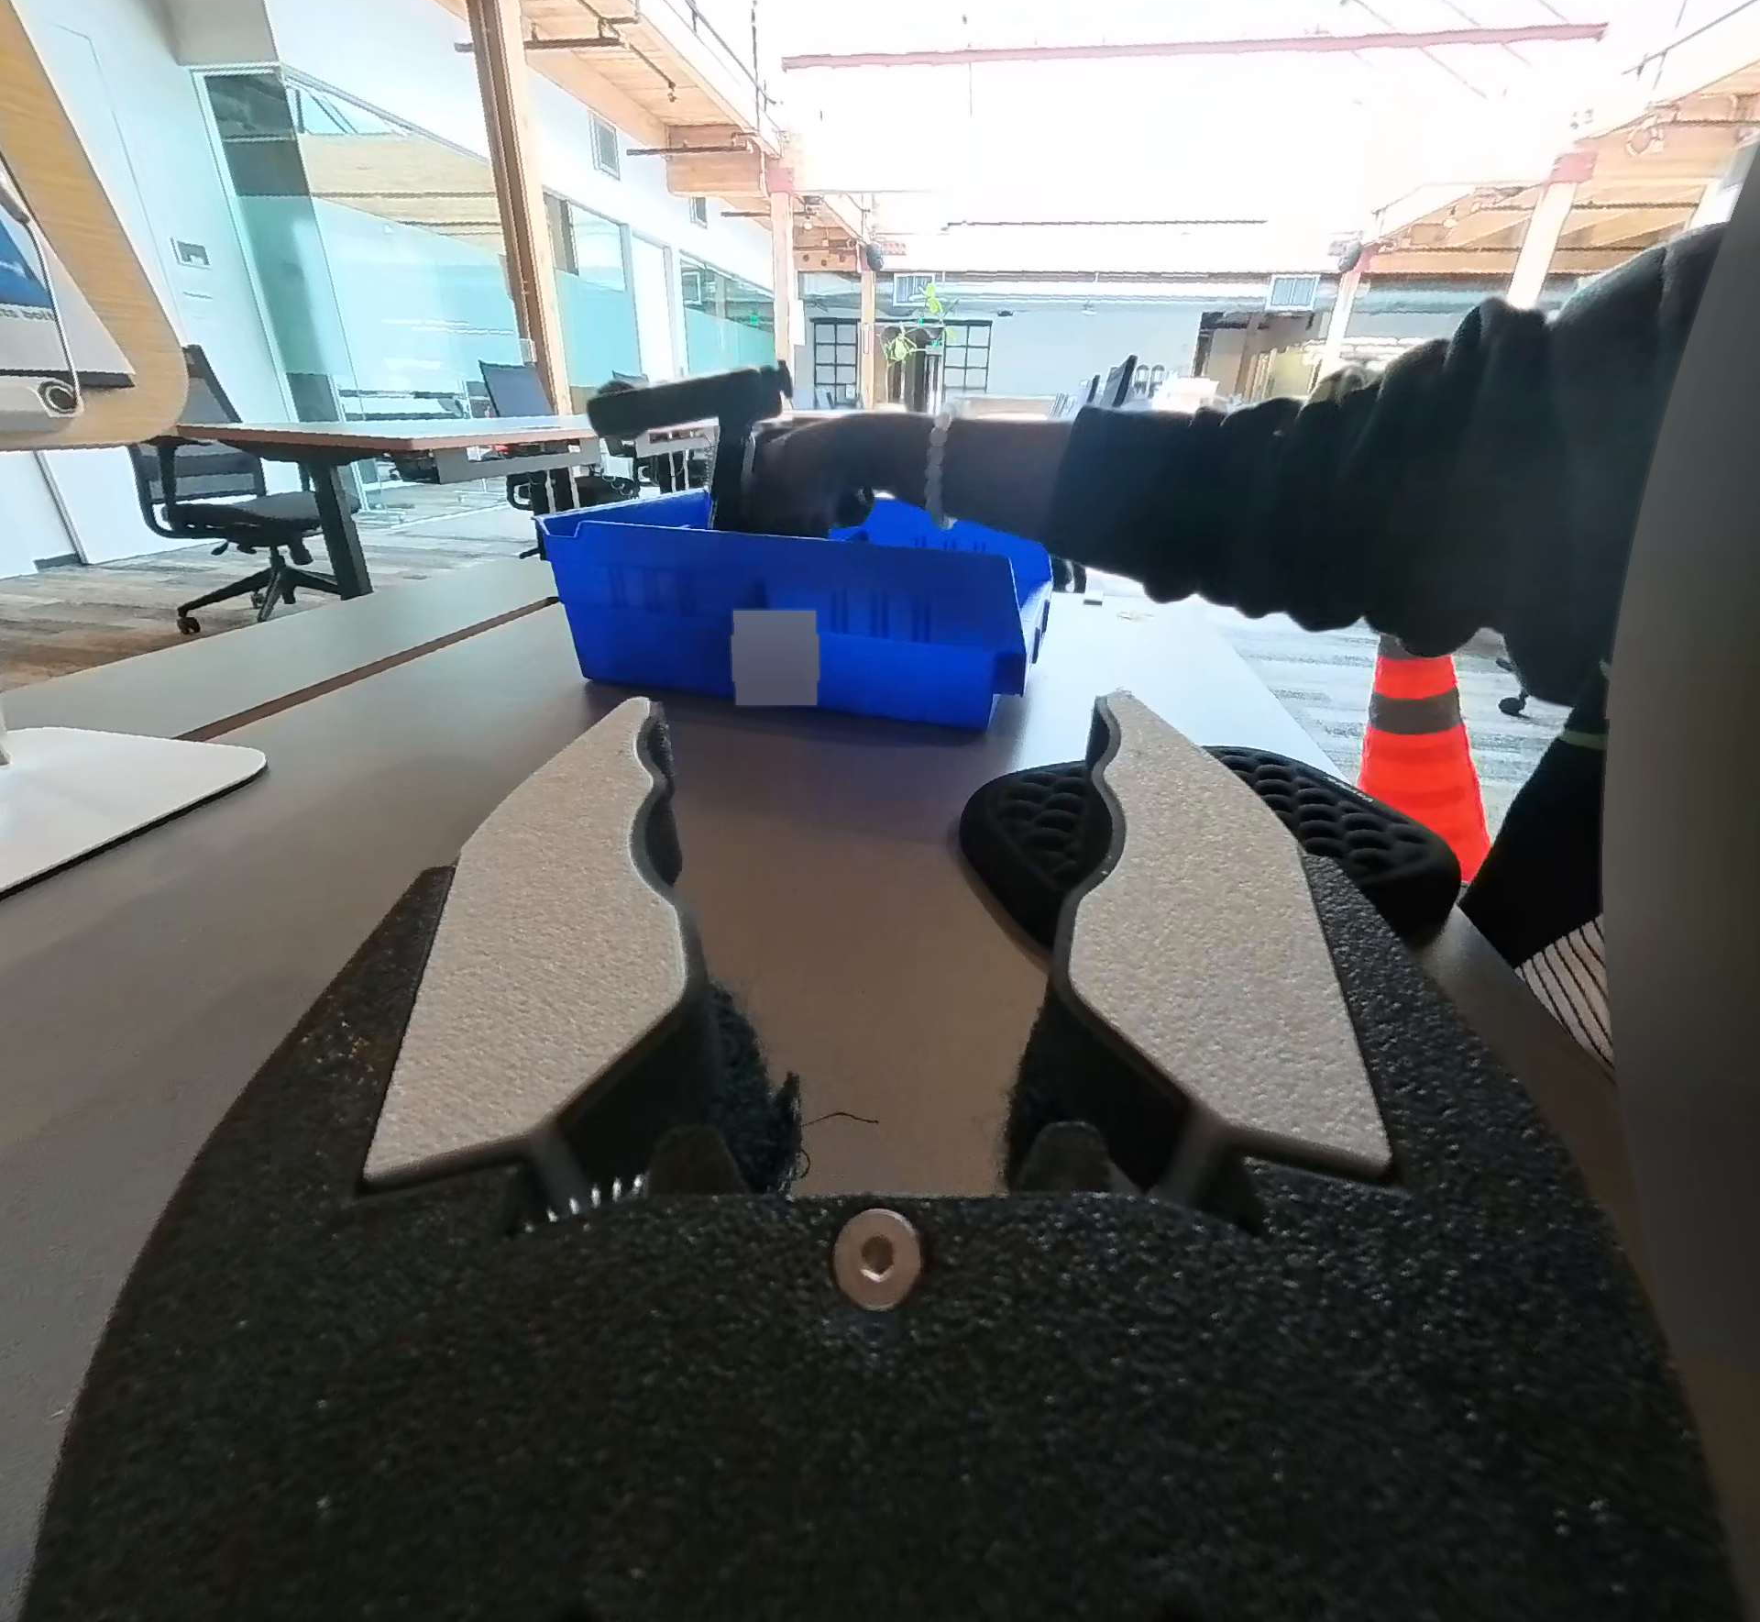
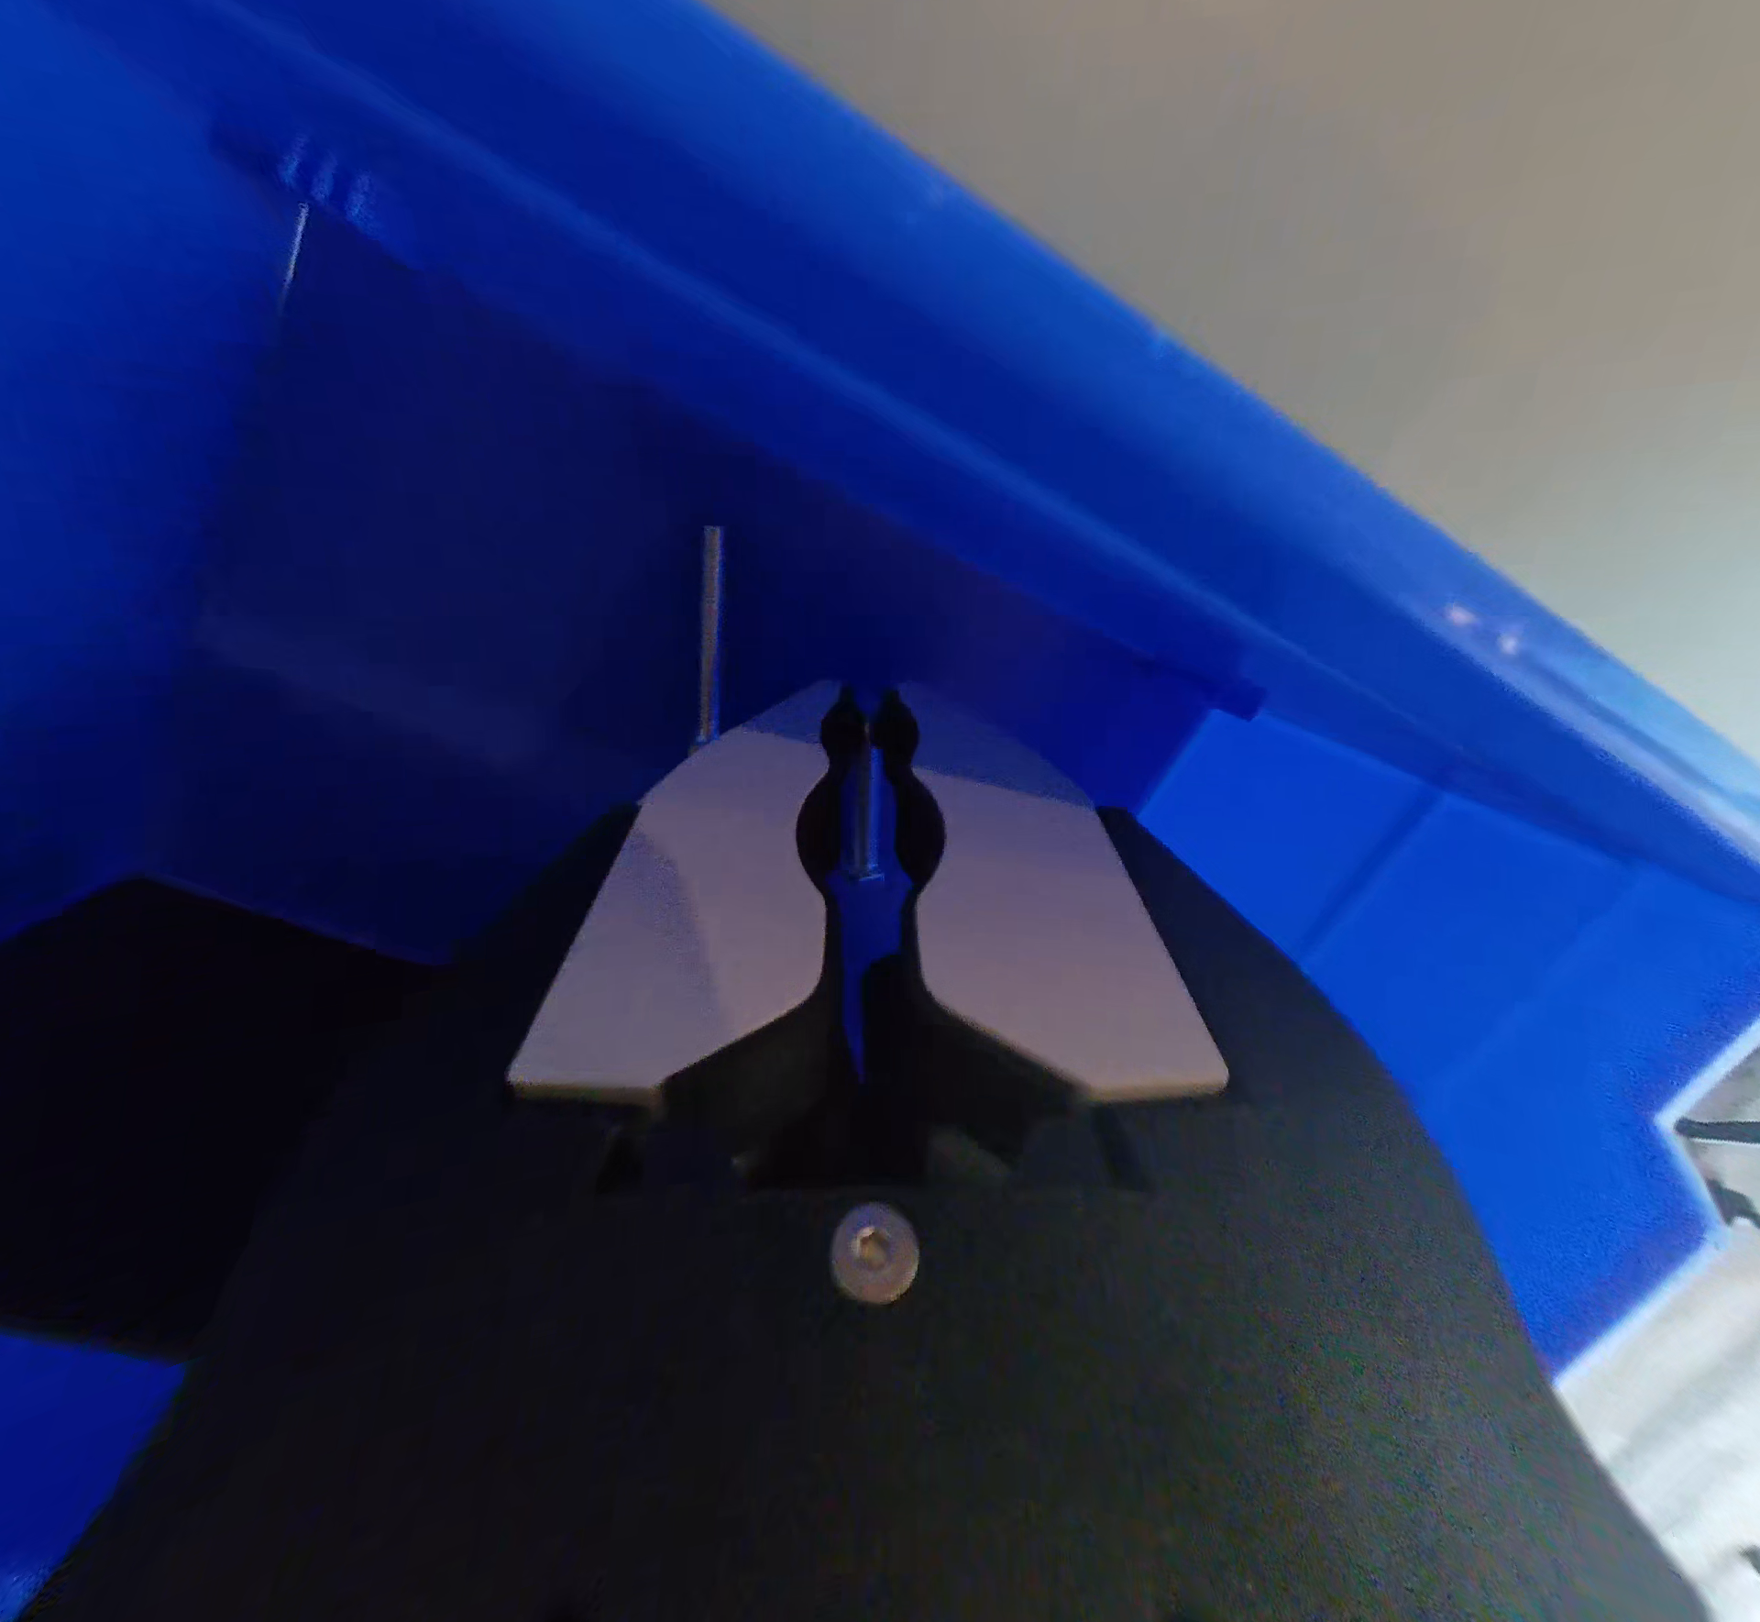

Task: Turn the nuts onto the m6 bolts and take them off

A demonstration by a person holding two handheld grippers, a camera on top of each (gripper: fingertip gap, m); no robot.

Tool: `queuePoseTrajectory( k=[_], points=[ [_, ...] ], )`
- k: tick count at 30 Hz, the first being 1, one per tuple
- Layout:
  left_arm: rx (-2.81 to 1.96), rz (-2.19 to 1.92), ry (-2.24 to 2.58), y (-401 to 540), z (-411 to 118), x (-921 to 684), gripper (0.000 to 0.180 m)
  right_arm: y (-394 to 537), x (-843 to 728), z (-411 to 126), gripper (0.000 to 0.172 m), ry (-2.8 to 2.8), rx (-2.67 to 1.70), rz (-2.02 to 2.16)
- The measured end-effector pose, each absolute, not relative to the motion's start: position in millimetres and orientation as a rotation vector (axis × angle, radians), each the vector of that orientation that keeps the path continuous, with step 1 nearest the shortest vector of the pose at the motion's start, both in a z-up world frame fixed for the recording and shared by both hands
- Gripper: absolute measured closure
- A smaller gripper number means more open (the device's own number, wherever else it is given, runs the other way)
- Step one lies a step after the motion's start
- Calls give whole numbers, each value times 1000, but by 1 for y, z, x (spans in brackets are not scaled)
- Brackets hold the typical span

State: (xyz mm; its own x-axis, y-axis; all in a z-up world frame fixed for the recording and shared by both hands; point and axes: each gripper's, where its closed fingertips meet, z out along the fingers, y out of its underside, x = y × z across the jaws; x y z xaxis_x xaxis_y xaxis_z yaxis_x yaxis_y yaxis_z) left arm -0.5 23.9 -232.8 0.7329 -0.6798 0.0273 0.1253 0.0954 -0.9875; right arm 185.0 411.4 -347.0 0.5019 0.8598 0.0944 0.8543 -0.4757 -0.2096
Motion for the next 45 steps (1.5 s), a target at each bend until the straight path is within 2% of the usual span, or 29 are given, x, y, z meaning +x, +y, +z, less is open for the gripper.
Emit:
queuePoseTrajectory(
  k=[7, 13, 19, 23, 30, 37, 41, 45],
  points=[
    [-1355, -640, 506, 24, -233, 0, 99, 419, 187, -349, 165, -1411, -2497, 29],
    [-1372, -637, 525, 23, -235, 3, 99, 424, 191, -340, 146, -1326, -2494, 24],
    [-1382, -581, 540, 23, -233, 1, 101, 411, 176, -264, 128, -1113, -2234, 197],
    [-1363, -530, 508, 22, -221, -10, 105, 346, 152, -199, 123, -1039, -1926, 458],
    [-1403, -311, 430, 1, -174, -46, 105, 192, 123, -145, 126, -1079, -1452, 760],
    [-1564, 91, 289, -71, -95, -143, 105, 126, 87, -168, 130, -1155, -1236, 894],
    [-1730, 302, 96, -115, -83, -231, 105, 103, 72, -178, 133, -1161, -1138, 1027],
    [-1885, 362, -121, -145, -107, -306, 107, 75, 70, -171, 137, -1142, -960, 1001]
  ],
)
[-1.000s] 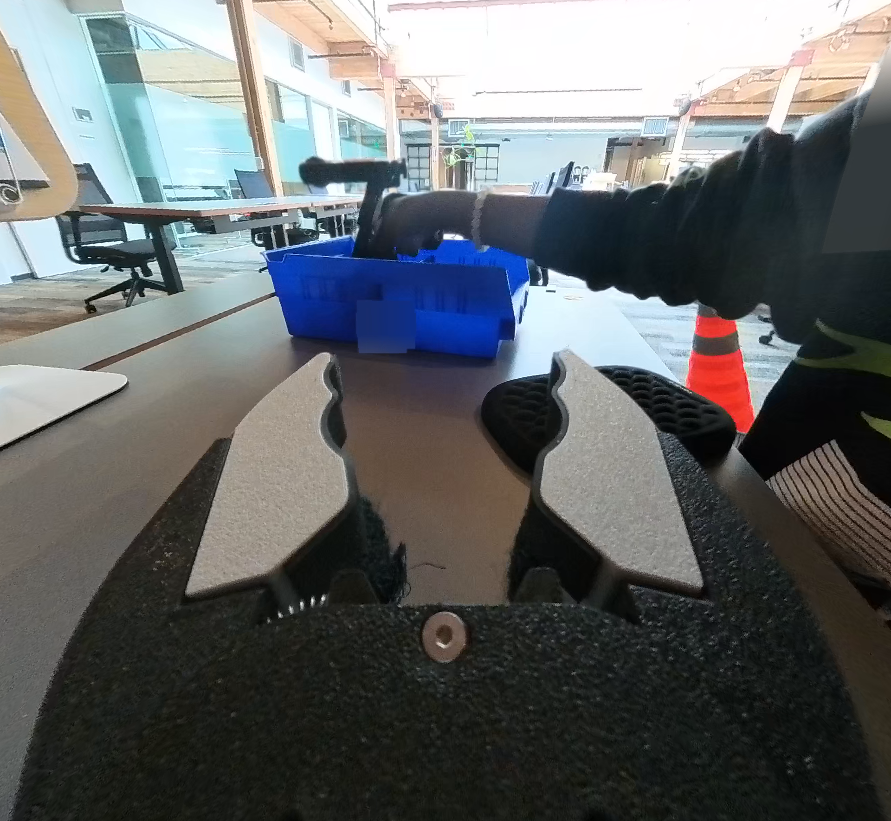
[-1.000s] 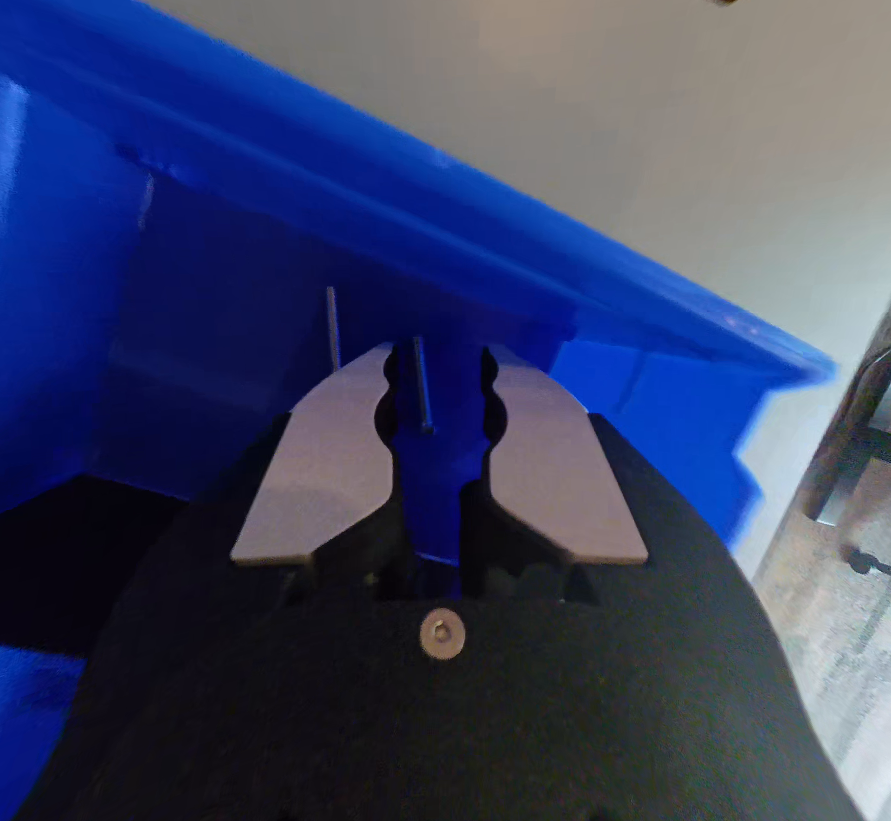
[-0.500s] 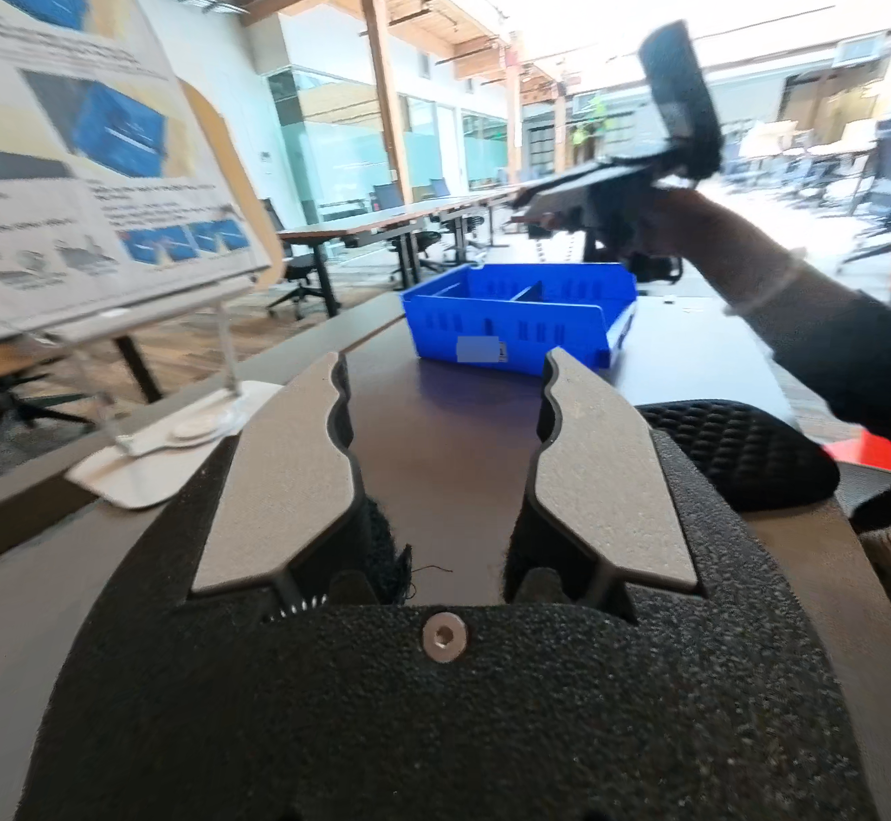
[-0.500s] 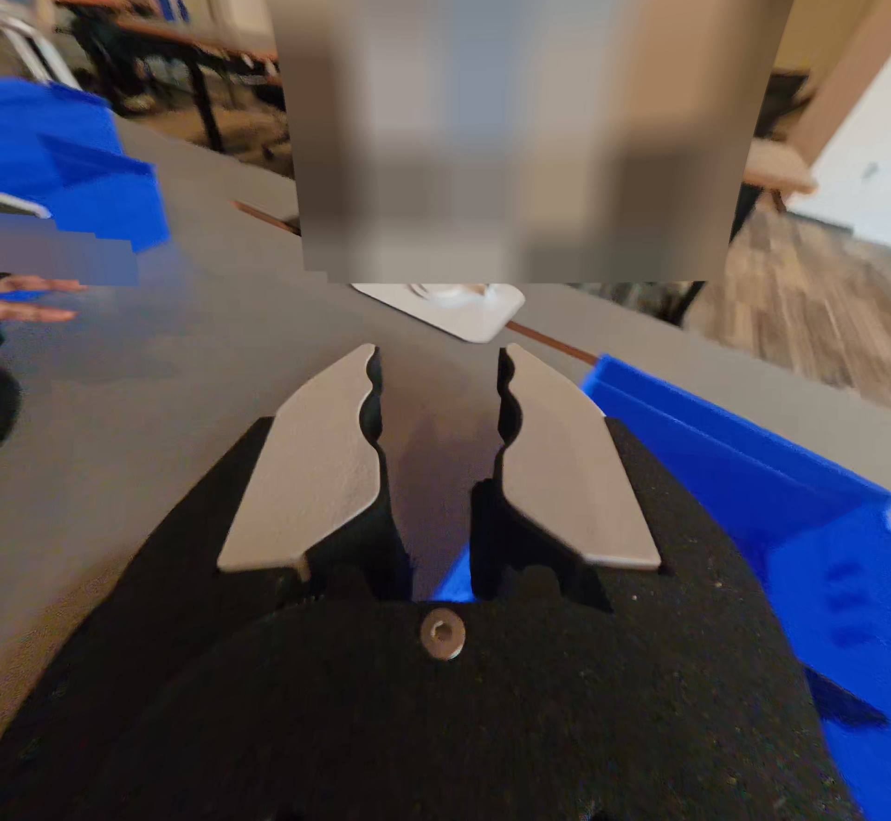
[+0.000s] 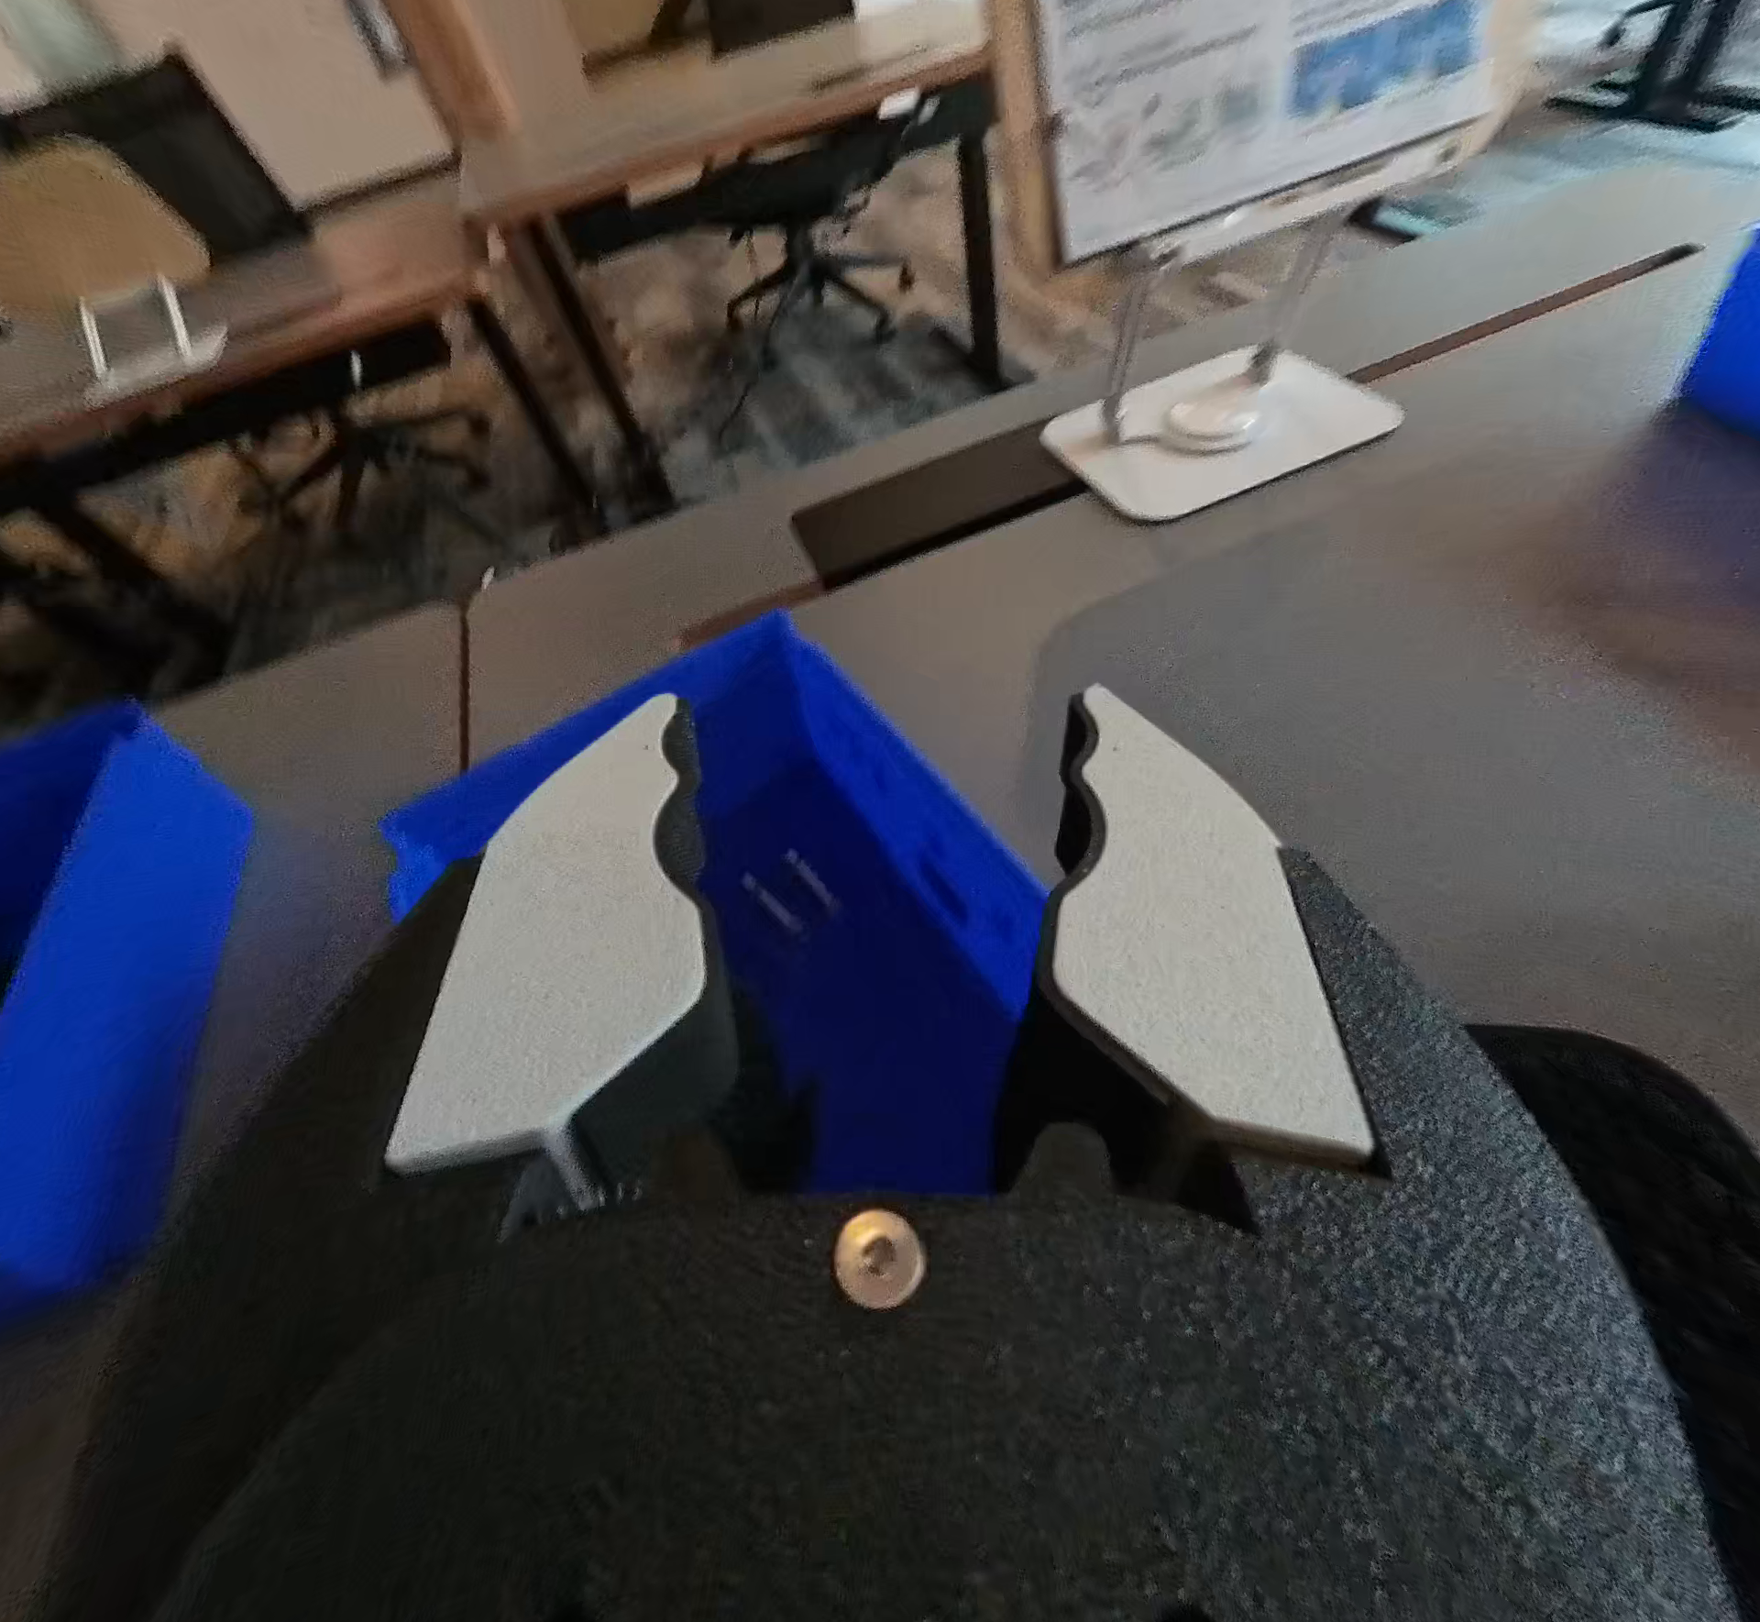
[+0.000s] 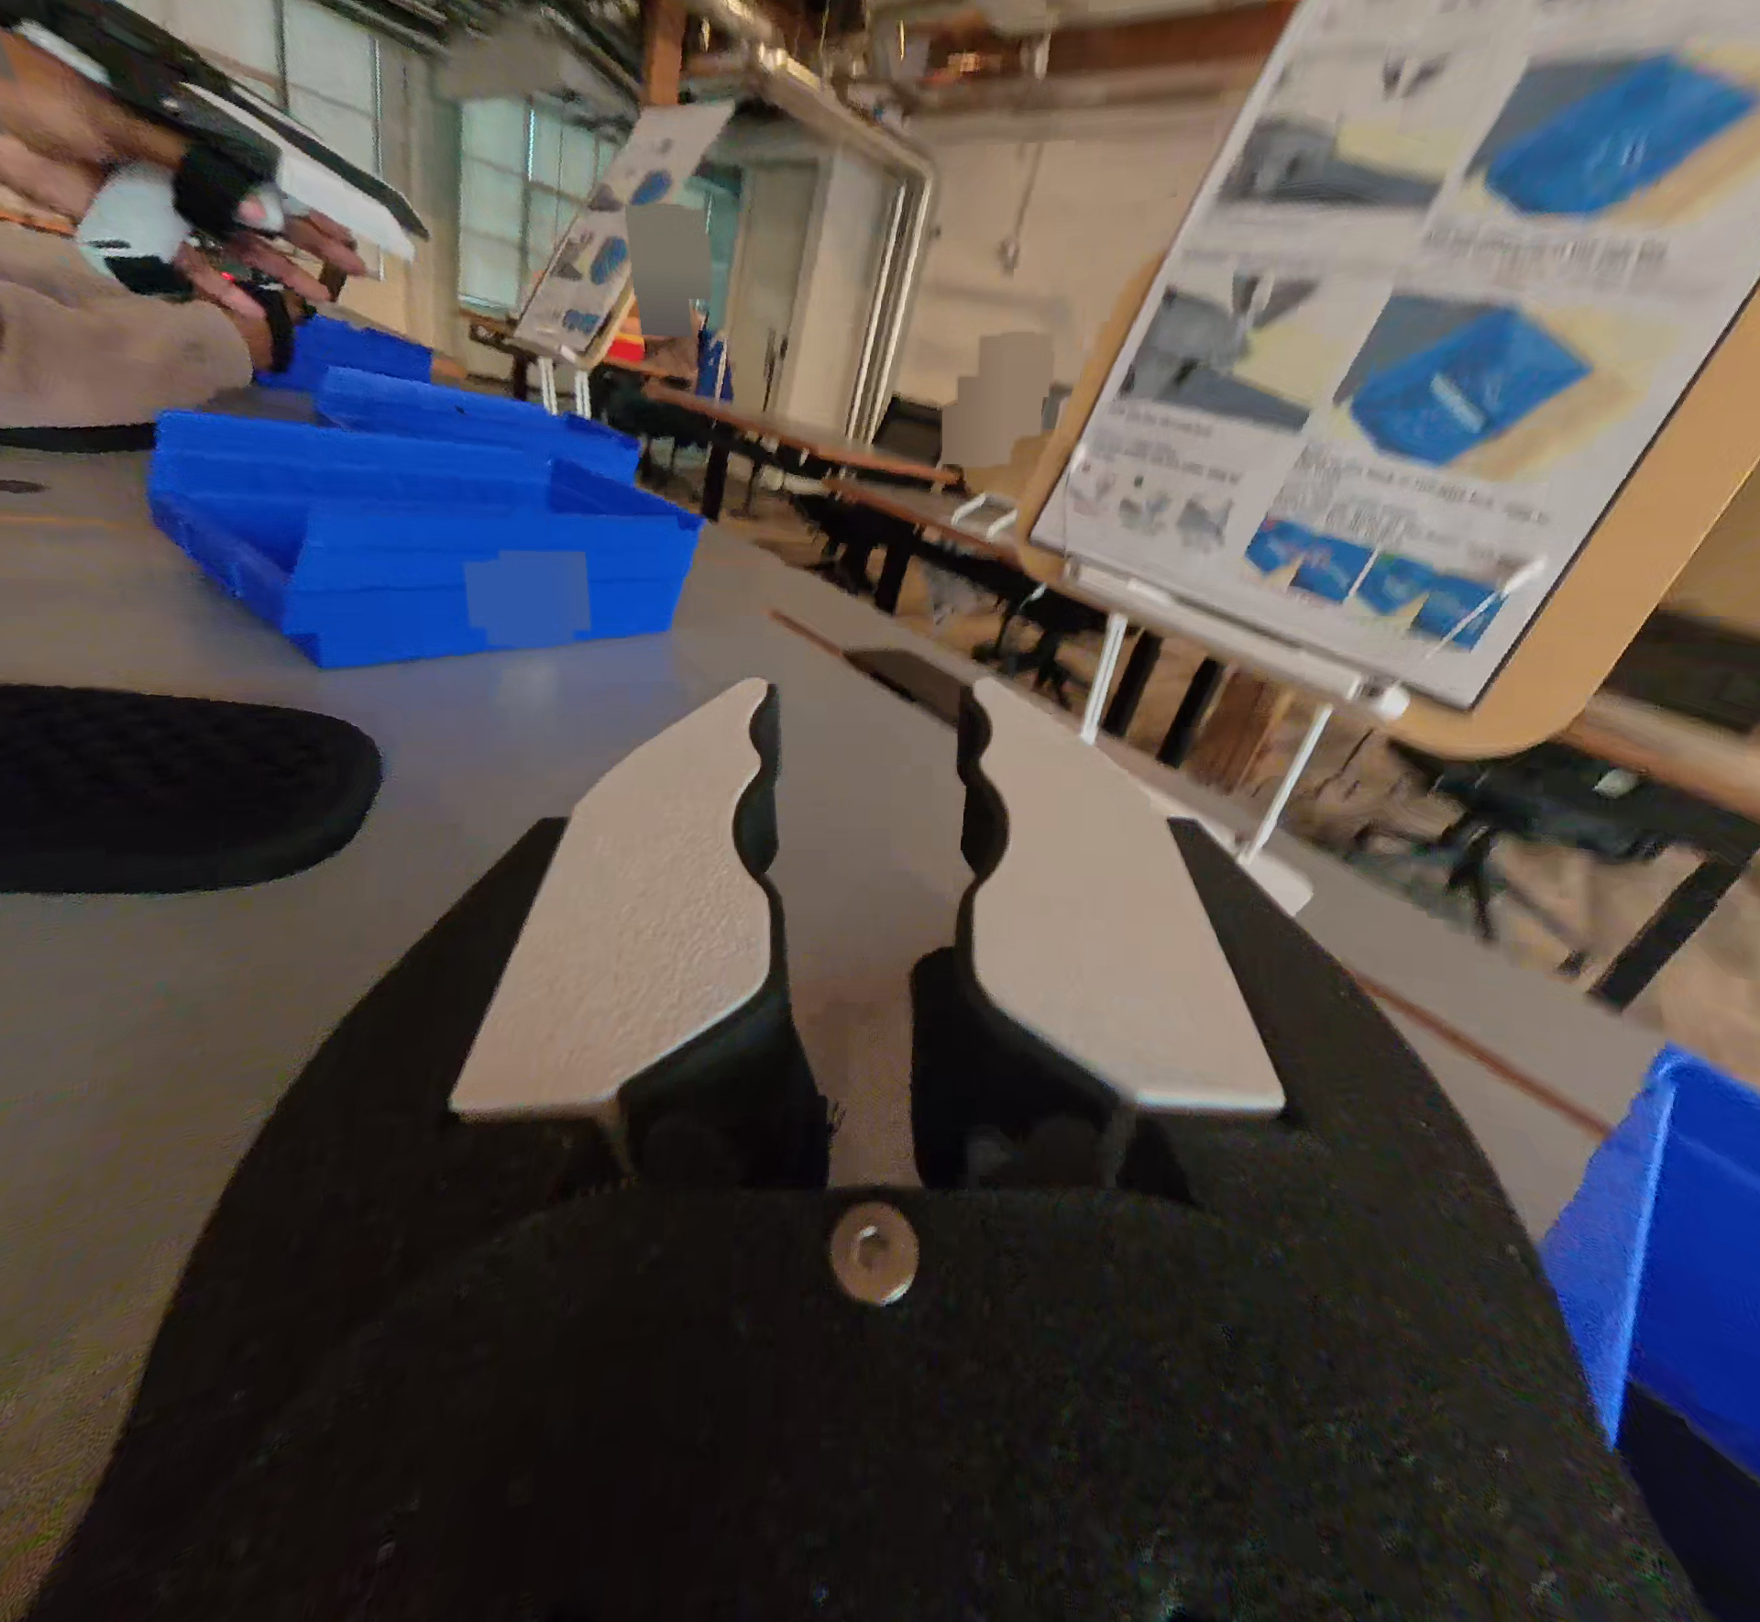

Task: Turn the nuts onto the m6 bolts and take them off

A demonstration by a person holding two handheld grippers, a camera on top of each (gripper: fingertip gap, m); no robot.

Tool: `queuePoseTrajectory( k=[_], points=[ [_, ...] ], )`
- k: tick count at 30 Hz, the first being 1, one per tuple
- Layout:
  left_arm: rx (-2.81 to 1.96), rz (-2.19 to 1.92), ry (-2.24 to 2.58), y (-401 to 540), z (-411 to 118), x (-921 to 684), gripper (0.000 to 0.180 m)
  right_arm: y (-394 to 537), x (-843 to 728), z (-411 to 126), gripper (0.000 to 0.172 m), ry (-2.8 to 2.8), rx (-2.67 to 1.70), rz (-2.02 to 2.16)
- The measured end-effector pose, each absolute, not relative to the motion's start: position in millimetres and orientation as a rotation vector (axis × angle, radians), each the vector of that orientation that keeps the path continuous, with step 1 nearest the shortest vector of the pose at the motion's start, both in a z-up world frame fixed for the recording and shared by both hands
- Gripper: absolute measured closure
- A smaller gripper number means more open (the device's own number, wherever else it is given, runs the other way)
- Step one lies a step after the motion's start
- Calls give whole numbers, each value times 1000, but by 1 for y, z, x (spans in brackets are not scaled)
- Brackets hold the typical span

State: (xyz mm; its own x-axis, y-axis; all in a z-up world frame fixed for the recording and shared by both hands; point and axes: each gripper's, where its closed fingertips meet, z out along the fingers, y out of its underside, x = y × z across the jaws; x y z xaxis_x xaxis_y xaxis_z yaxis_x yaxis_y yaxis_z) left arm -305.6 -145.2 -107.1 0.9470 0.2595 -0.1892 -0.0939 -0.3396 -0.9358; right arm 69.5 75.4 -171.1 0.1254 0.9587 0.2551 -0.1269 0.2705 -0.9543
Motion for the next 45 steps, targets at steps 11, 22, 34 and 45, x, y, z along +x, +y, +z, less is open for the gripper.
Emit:
queuePoseTrajectory(
  k=[11, 22, 34, 45],
  points=[
    [-2185, 185, -515, -142, -210, -394, 115, 33, 55, -194, 141, -1352, -711, 743],
    [-2372, 125, -664, -133, -267, -418, 121, 39, 55, -193, 142, -1331, -757, 789],
    [-2479, 107, -733, -127, -317, -428, 119, 41, 52, -197, 142, -1340, -779, 812],
    [-2508, 119, -757, -113, -336, -430, 124, 44, 51, -200, 141, -1347, -799, 816]
  ],
)
